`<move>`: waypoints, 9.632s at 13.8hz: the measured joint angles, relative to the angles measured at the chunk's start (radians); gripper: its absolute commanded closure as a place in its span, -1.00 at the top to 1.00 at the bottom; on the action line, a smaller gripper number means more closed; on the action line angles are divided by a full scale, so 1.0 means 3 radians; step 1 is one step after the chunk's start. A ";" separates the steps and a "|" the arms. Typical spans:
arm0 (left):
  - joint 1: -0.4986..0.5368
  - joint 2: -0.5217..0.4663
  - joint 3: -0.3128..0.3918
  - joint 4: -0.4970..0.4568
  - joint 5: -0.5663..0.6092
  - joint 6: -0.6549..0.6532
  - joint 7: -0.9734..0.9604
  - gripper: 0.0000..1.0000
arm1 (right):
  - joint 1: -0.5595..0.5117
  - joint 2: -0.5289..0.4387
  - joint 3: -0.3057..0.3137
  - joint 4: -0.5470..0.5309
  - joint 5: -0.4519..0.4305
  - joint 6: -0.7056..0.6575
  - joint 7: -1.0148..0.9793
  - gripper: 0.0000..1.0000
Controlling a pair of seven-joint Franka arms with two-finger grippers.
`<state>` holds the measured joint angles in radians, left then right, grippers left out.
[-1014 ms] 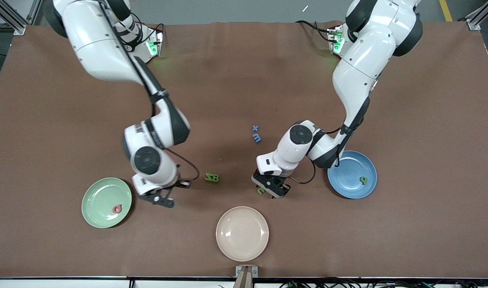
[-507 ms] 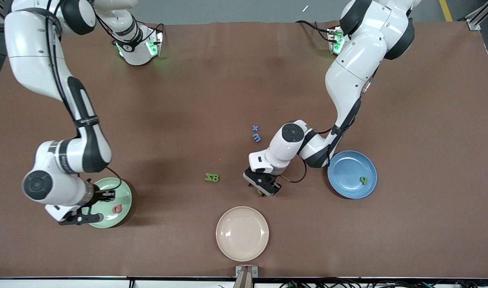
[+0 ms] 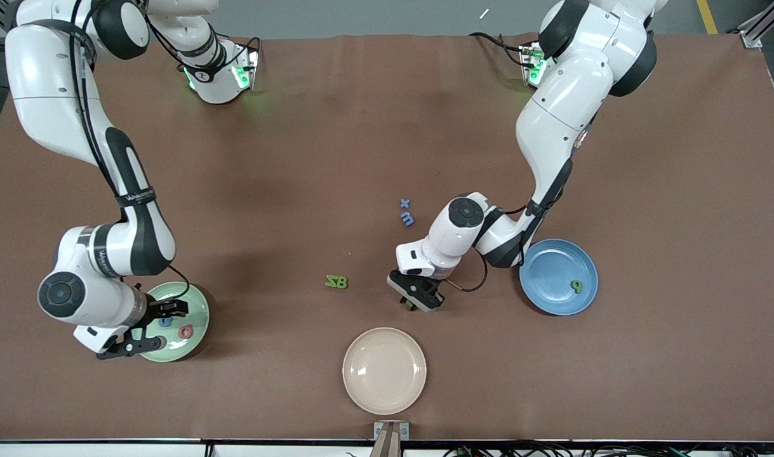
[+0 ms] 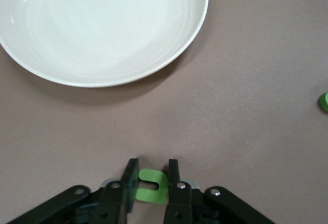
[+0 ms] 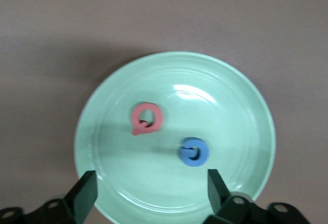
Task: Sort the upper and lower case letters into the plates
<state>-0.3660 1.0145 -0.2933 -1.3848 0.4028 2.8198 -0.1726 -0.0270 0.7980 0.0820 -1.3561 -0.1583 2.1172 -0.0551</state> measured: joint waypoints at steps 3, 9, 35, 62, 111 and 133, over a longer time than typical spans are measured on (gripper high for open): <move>0.0034 -0.0008 -0.0001 0.0001 0.0000 -0.0038 0.0000 -1.00 | 0.0311 0.0000 0.0028 0.0001 0.0000 -0.0001 0.0893 1.00; 0.0569 -0.0516 -0.0278 0.0047 -0.0064 -0.1319 -0.0003 -0.98 | 0.1024 -0.0009 0.0048 0.0010 -0.0001 0.0007 0.1805 1.00; 0.0674 -0.0956 -0.0880 -0.0769 -0.0086 -0.2361 -0.2967 0.42 | 0.1486 0.0075 -0.0002 -0.0033 0.0475 0.0244 0.6833 1.00; -0.0026 -0.0526 -0.0727 -0.0597 -0.0102 -0.2025 -0.4214 -0.92 | 0.1633 0.0321 -0.0066 -0.0002 0.0080 0.0544 0.7392 -0.90; 0.2010 -0.1388 -0.1827 -0.1050 -0.0185 -0.2987 -0.2211 0.95 | 0.1687 0.0412 0.0004 0.0143 0.0326 0.0761 0.3096 0.84; 0.0508 -0.0747 -0.1313 -0.1349 0.0271 -0.1668 -0.3043 -0.10 | 0.0569 -0.0009 -0.0219 0.0190 0.0165 -0.0292 0.0681 -0.90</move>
<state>-0.2135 0.7905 -0.6872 -1.7894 0.4841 2.3194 -1.0855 0.1436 0.7952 0.0163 -1.2990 -0.1088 2.0295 0.1491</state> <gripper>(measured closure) 0.449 0.722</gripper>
